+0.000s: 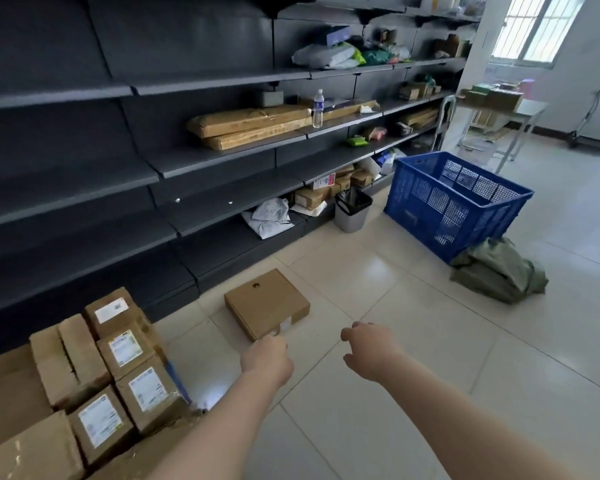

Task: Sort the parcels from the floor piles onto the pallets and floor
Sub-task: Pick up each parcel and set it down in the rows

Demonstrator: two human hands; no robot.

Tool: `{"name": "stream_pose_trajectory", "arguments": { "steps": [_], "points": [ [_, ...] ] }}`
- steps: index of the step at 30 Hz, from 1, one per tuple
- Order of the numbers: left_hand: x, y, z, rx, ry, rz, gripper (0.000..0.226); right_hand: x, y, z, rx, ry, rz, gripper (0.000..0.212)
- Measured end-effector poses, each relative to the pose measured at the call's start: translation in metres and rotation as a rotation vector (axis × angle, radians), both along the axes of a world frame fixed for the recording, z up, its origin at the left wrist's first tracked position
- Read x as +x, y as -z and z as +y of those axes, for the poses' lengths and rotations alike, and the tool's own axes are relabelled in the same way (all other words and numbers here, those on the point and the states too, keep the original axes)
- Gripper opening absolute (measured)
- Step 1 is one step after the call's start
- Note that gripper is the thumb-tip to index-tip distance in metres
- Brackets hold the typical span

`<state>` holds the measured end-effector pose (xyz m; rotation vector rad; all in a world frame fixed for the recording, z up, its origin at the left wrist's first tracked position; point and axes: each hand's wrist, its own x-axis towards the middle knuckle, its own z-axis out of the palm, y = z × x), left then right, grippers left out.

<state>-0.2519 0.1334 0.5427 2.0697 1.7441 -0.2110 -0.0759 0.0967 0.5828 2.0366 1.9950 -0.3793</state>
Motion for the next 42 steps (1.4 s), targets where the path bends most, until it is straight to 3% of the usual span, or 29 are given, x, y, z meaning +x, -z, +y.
{"name": "stream_pose_trajectory", "arguments": {
  "steps": [6,19,23,28,35,42],
  "points": [
    [0.033,0.026,0.085,-0.123,-0.167,-0.11,0.034,0.056,0.044,0.091,-0.129,0.189,0.282,0.045],
    [0.09,0.101,0.3,-0.239,-0.733,-0.298,0.025,0.142,0.116,0.383,-0.317,0.206,0.5,0.052],
    [0.086,0.162,0.375,-0.286,-0.877,-0.412,0.037,0.139,0.172,0.477,-0.391,0.204,0.499,0.056],
    [0.073,0.282,0.462,-0.371,-1.047,-0.49,0.051,0.125,0.299,0.58,-0.469,0.28,0.514,0.066],
    [0.066,0.503,0.542,-0.459,-1.288,-0.498,0.059,0.12,0.538,0.67,-0.566,0.469,0.491,0.09],
    [0.038,0.717,0.583,-0.369,-1.554,-0.398,0.093,0.104,0.756,0.731,-0.446,0.461,0.377,0.093]
  ]
}}
